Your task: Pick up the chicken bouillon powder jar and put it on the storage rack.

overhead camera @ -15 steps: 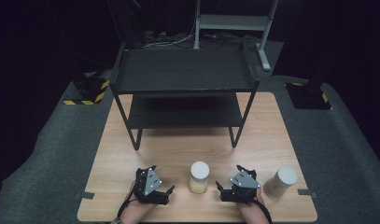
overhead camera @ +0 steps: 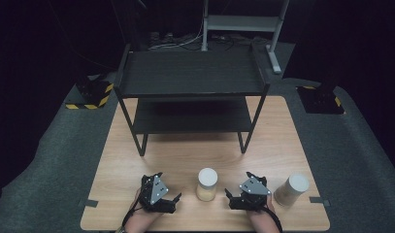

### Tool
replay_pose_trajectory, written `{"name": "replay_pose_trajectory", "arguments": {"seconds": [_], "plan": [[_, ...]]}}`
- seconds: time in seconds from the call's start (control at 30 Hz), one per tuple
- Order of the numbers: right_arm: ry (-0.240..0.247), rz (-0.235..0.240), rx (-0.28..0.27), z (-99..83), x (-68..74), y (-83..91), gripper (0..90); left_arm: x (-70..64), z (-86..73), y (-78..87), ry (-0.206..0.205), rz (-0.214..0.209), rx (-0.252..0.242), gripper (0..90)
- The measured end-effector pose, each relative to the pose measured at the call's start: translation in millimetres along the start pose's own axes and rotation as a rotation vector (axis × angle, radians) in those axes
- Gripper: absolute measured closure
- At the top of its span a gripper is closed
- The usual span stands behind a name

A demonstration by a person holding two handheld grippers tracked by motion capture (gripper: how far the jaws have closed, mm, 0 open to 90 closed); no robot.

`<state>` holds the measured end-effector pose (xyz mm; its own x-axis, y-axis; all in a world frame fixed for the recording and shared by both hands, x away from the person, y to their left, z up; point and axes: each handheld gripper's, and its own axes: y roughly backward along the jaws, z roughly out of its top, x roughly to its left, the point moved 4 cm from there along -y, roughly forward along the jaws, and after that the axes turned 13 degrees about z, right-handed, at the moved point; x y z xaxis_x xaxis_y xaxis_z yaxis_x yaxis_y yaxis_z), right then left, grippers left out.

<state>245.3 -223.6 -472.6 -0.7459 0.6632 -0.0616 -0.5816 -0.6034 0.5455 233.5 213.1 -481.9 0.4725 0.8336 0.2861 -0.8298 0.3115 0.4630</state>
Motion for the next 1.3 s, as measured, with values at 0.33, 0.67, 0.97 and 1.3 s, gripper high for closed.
{"name": "replay_pose_trajectory", "arguments": {"seconds": [0.33, 0.67, 0.97, 1.3], "plan": [[-0.019, 0.01, -0.009, -0.9, -3.2, 1.2, 0.4, 3.1, -2.1, 0.3, 0.024, -0.009, -0.008, 0.9], [-0.023, 0.011, -0.015, -1.5, -3.8, 1.8, 0.4, 5.6, -3.5, 0.7, 0.032, -0.019, -0.015, 1.3], [-0.026, 0.021, -0.014, -1.4, -5.7, 1.8, 0.4, 10.5, -5.3, 0.9, 0.051, -0.04, -0.015, 1.3], [-0.024, 0.016, -0.009, -0.9, -5.1, 1.6, 0.4, 12.8, -9.3, 3.4, 0.06, -0.072, -0.058, 1.2]]}}
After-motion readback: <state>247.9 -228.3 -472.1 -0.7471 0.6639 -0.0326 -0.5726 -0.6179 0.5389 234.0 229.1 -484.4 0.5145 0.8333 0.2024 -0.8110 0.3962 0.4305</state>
